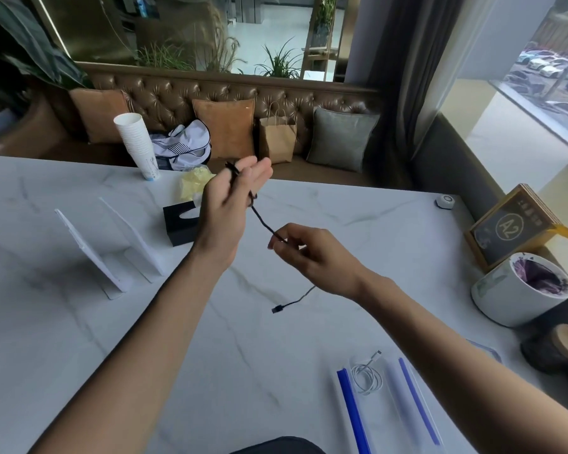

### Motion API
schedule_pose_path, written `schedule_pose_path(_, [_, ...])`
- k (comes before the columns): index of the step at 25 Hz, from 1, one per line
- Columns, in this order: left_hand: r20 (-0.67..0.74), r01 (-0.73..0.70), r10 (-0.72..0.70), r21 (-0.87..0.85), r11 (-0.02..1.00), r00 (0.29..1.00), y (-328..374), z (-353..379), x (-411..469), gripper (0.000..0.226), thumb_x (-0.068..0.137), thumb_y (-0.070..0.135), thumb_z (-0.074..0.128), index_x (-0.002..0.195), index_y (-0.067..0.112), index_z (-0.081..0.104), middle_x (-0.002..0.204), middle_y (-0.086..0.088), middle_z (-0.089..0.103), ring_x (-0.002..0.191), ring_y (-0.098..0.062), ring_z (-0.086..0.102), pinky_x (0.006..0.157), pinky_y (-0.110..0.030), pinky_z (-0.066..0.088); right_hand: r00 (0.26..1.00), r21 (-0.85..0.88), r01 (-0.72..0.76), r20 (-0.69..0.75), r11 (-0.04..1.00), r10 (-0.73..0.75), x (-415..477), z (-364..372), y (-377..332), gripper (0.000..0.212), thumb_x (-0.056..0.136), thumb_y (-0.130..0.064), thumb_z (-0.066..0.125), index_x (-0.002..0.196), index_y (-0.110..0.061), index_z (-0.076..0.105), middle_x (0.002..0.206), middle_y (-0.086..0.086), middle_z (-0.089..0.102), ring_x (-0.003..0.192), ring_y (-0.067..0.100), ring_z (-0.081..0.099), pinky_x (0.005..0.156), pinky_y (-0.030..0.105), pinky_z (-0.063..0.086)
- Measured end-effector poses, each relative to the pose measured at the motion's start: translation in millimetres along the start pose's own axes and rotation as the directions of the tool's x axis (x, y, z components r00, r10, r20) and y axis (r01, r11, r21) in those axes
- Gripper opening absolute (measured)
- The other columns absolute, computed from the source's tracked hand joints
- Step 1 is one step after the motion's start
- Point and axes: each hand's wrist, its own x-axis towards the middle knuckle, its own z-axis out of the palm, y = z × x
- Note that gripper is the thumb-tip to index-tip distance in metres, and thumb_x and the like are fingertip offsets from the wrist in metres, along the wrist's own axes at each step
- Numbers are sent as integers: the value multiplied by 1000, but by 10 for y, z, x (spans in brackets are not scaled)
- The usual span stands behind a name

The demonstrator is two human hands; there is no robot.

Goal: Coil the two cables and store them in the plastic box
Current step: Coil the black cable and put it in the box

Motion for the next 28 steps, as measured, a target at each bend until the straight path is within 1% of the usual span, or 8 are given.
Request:
schedule_pose_path(3, [128, -23, -49, 507, 862, 991, -65, -88, -7, 31, 105, 21, 38, 126, 3, 52, 117, -5, 70, 113, -12, 67, 100, -28, 49, 996, -110, 54, -64, 992, -61, 72, -179, -47, 10, 97, -21, 60, 89, -18, 66, 67, -11, 56, 60, 9, 48, 65, 23, 43])
schedule_pose_path(6, [230, 13, -206, 636, 772, 951, -32, -117, -51, 33, 105, 28, 36, 112, 4, 57, 96, -2, 78, 89, -10, 74, 89, -31, 52, 989, -167, 95, -96, 981, -112, 183, -433, -118, 8, 95, -18, 65, 89, -16, 70, 73, -3, 64, 63, 10, 56, 64, 24, 45])
schedule_pose_path(12, [440, 328, -479, 376, 866, 760, 205, -50, -186, 53, 101, 41, 29, 97, 6, 69, 71, -10, 71, 45, -13, 48, 60, -22, 42, 967, 77, 202, -174, 976, -186, 318, -535, -122, 9, 91, -10, 69, 84, -14, 64, 75, -6, 64, 71, 9, 59, 71, 29, 52])
schedule_pose_path(16, [473, 393, -367, 47, 918, 801, 264, 73, -264, 50, 90, 39, 35, 69, 21, 76, 54, 0, 60, 30, 2, 35, 69, -34, 9, 964, 185, 229, -181, 956, -196, 347, -397, -91, 21, 101, -8, 52, 85, 2, 61, 75, 3, 59, 66, -2, 51, 64, 14, 41])
schedule_pose_path(19, [502, 429, -281, -207, 879, 818, 307, 119, -278, 47, 91, 29, 36, 74, 16, 78, 42, 8, 53, 27, 4, 34, 57, -17, 40, 978, 87, 165, -145, 982, -151, 306, -215, -20, 25, 104, -14, 38, 95, -1, 57, 77, 11, 58, 70, 7, 50, 65, 25, 41])
schedule_pose_path(21, [427, 399, -227, -373, 838, 875, 350, 149, -237, 51, 95, 27, 33, 77, 13, 79, 52, 7, 63, 35, 2, 50, 60, -14, 50, 991, 6, 97, -95, 995, -96, 234, -135, 35, 23, 105, -22, 36, 93, -15, 55, 69, -1, 54, 62, 4, 47, 63, 22, 40])
schedule_pose_path(24, [239, 192, -93, -438, 878, 967, 294, 134, -74, 46, 106, 20, 26, 102, 10, 71, 96, 3, 78, 86, -7, 73, 82, -18, 53, 997, -99, 73, 11, 992, -72, 128, -56, 85, 20, 107, -22, 38, 92, -20, 52, 60, -8, 44, 55, 9, 41, 58, 19, 37])
schedule_pose_path(28, [35, -43, 40, 97, 994, 999, 114, 30, 46, 34, 107, 20, 32, 121, 2, 56, 120, -10, 69, 114, -16, 67, 99, -24, 48, 997, -153, 77, -7, 985, -79, 57, -129, -4, 20, 106, -21, 42, 93, -17, 57, 55, -13, 48, 53, 6, 46, 54, 13, 35])
